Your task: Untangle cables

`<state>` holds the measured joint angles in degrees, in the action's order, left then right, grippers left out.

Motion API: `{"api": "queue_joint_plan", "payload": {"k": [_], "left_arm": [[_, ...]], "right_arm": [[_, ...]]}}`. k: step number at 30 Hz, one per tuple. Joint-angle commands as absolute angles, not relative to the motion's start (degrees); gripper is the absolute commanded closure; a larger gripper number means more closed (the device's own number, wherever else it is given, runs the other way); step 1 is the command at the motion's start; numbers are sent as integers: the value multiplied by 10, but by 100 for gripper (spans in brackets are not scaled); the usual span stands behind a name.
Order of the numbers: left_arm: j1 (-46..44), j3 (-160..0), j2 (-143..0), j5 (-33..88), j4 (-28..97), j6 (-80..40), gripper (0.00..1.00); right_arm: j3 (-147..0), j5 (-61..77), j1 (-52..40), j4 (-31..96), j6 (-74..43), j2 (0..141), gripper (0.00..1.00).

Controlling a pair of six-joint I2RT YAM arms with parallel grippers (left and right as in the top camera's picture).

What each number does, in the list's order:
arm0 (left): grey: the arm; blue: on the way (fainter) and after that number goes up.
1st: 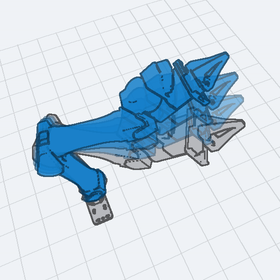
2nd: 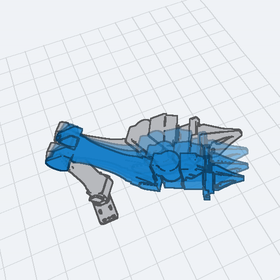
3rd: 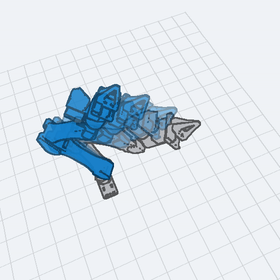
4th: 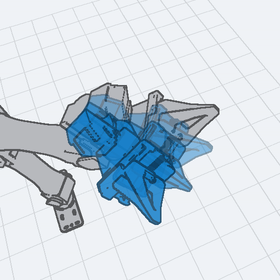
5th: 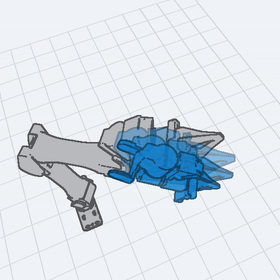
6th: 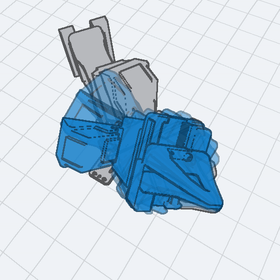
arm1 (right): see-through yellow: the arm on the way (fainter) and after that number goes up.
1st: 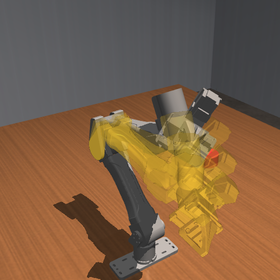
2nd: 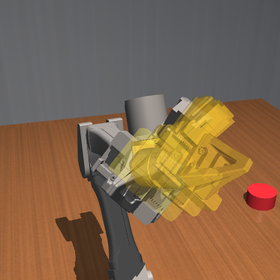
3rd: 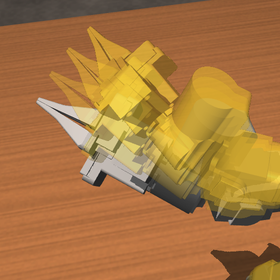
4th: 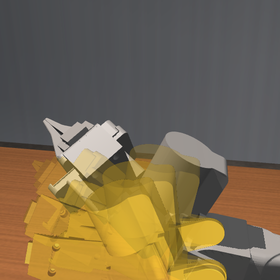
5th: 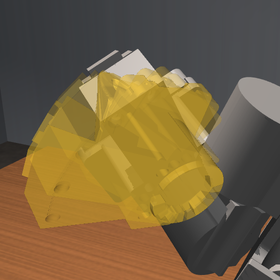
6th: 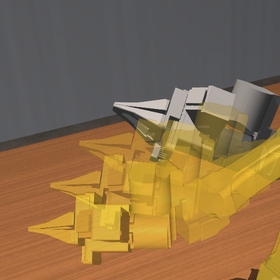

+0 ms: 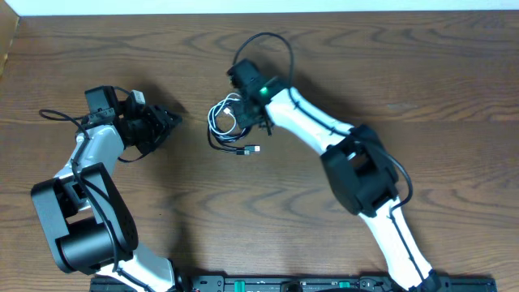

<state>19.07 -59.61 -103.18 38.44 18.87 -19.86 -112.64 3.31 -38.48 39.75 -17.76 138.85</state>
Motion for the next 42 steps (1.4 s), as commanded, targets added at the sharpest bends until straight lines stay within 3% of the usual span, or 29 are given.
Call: {"api": "queue_joint_plan", "payload": {"k": [1,6,15,37,42], "left_arm": [[192,-599,-1023,413,187,-168,44],[192,-599,-1023,535,163,-86,48],[168,-599,-1023,813,151,113,52],[95,-599,-1023,864,151,171,53],[75,-599,-1023,854,147,171,66]], "right_arm": [[-1117,245,-324,383,-153,1349,99],[-1117,474,-260,346,-168,1341,99],[-1117,589,-220,342,-204,1341,99],[-1117,626,-221,336,-222,1341,99],[-1117,636,-221,329,-223,1341,99]]}}
